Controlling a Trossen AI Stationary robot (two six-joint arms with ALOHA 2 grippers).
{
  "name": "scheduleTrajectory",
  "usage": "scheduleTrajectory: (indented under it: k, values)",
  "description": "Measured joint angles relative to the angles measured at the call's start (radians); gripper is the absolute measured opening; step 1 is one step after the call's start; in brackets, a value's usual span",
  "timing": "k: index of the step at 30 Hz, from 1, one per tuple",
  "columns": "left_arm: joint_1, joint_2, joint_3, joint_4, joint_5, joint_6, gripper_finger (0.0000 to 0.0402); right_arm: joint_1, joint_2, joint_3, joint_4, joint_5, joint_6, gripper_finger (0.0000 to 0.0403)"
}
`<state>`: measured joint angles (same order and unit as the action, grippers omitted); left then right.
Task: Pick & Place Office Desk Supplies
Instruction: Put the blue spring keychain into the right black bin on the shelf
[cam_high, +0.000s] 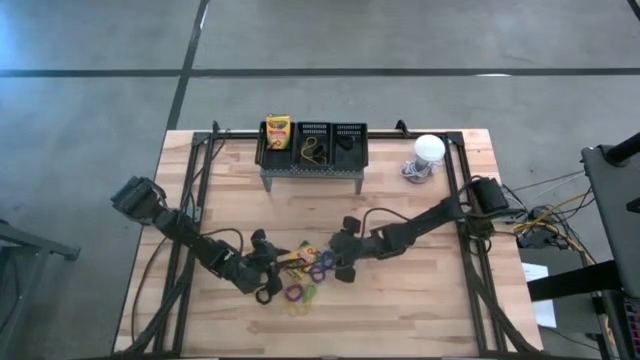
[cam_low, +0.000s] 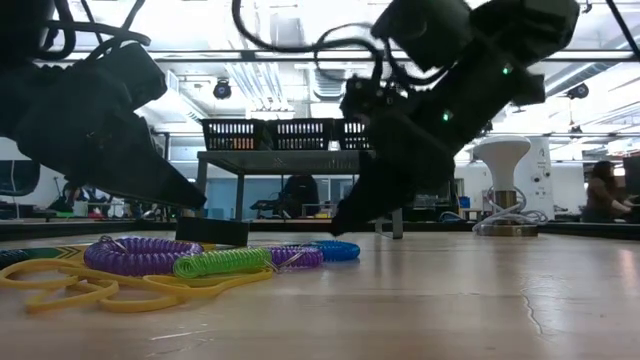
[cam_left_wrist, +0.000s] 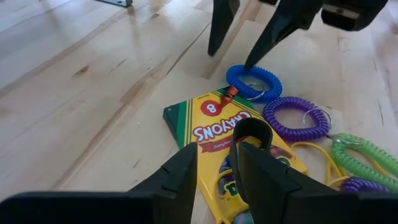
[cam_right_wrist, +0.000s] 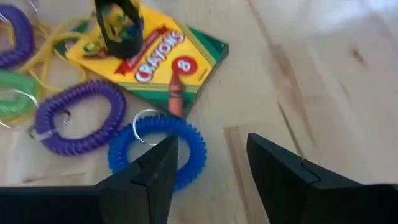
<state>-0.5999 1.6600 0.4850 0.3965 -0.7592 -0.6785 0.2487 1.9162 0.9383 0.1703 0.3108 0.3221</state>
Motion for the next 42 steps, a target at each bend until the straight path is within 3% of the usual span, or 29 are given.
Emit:
scheduleTrajectory:
  k: [3,9,15,19,23,28,30,36,42]
  values:
    - [0.0,0.0,0.0,0.0,0.0,0.0,0.0122,-0.002,0.026,0.018,0.001,-0.049,-0.016,0.0161]
    - [0.0,0.0,0.0,0.002,0.0,-0.007,0.0122,-0.006,0.085,0.06,-0.004,-0.051,-0.039,0.0107]
    - [0.0,0.0,0.0,0.002,0.0,-0.006,0.0122,0.001,-0.001,0.076,-0.17,-0.014,-0.057,0.0023]
    - [0.0,0.0,0.0,-0.002,0.0,-0.007,0.0122,0.047,-0.108,0.075,-0.212,0.145,-0.072,0.0027]
    - [0.0,0.0,0.0,-0.003,0.0,-0.011,0.0122,0.078,-0.19,0.068,-0.224,0.333,-0.19,0.0029]
    - [0.0,0.0,0.0,-0.007,0.0,-0.024,0.0122,0.01,-0.32,0.097,-0.204,0.653,-0.349,0.0029]
    - [0.0,0.0,0.0,-0.007,0.0,-0.026,0.0122,-0.056,-0.362,0.116,-0.214,0.698,-0.403,0.0029]
    - [0.0,0.0,0.0,-0.012,-0.004,-0.026,0.0122,-0.321,-0.427,0.2,-0.258,0.562,-0.435,0.0029]
    - [0.0,0.0,0.0,-0.021,-0.004,-0.026,0.0122,-0.554,-0.381,0.32,-0.529,0.144,-0.274,0.0029]
